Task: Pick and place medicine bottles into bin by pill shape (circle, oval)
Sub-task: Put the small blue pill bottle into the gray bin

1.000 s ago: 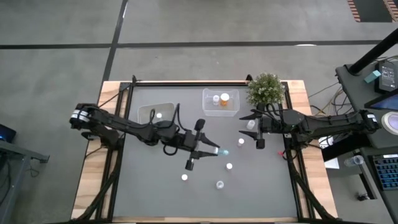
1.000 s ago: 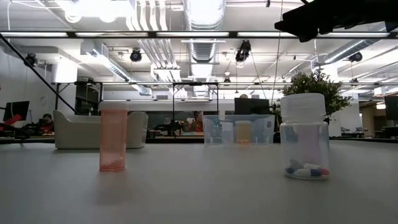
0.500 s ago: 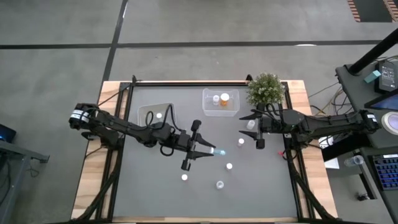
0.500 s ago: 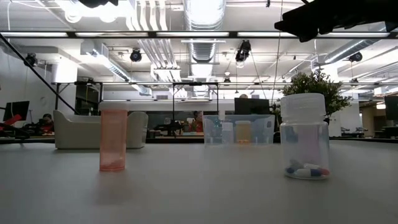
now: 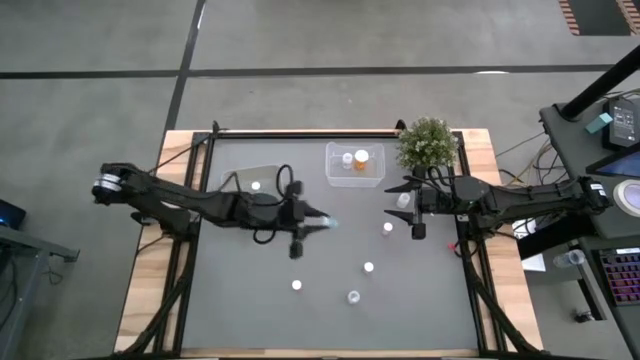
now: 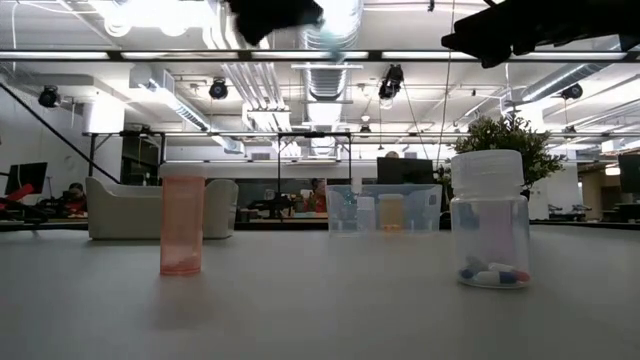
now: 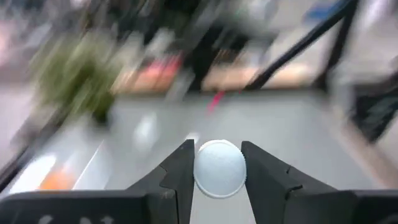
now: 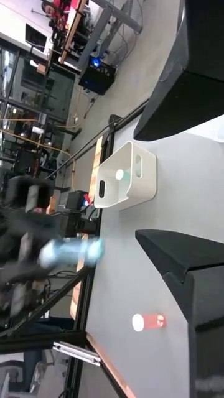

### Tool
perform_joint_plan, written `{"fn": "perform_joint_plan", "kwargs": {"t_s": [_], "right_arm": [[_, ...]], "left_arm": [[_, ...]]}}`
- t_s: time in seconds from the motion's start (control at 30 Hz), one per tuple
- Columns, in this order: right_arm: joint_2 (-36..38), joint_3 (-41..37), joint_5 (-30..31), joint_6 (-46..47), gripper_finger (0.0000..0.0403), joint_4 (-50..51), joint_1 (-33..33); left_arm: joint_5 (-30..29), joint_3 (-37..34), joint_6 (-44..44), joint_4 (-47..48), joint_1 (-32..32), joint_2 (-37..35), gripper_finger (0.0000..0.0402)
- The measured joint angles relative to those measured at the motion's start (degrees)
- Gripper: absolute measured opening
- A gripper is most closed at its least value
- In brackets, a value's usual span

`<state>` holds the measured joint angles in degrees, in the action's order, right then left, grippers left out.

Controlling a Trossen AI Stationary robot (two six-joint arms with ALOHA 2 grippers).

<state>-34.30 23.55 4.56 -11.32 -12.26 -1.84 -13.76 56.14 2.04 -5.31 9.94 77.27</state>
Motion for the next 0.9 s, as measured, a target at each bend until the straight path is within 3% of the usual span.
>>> {"fn": "perform_joint_plan", "kwargs": {"t_s": [0.13,0.37,0.53,0.7,0.9], "right_arm": [[-0.02,0.00,0.00,-0.03,0.0237,-0.04,0.08],[-0.03,0.00,-0.01,0.00,0.0237,-0.46,0.21],[-0.70,0.00,0.00,-0.10,0.0237,-0.98,0.39],[-1.18,0.00,0.00,-0.18,0.0237,-2.14,0.39],[-2.07,0.00,0.00,-0.23,0.0237,-1.77,0.39]], "left_arm": [[-6.55,0.37,8.90,20.64,-1.49,-4.90,0.0098],[-7.78,0.19,25.85,47.90,-9.00,-10.74,0.0098],[-7.83,-0.55,32.79,64.78,-16.59,-11.84,0.0097],[-8.05,-3.55,31.90,67.35,-23.60,-12.19,0.0097],[-8.80,-7.05,28.99,62.06,-27.88,-12.72,0.0097]]}}
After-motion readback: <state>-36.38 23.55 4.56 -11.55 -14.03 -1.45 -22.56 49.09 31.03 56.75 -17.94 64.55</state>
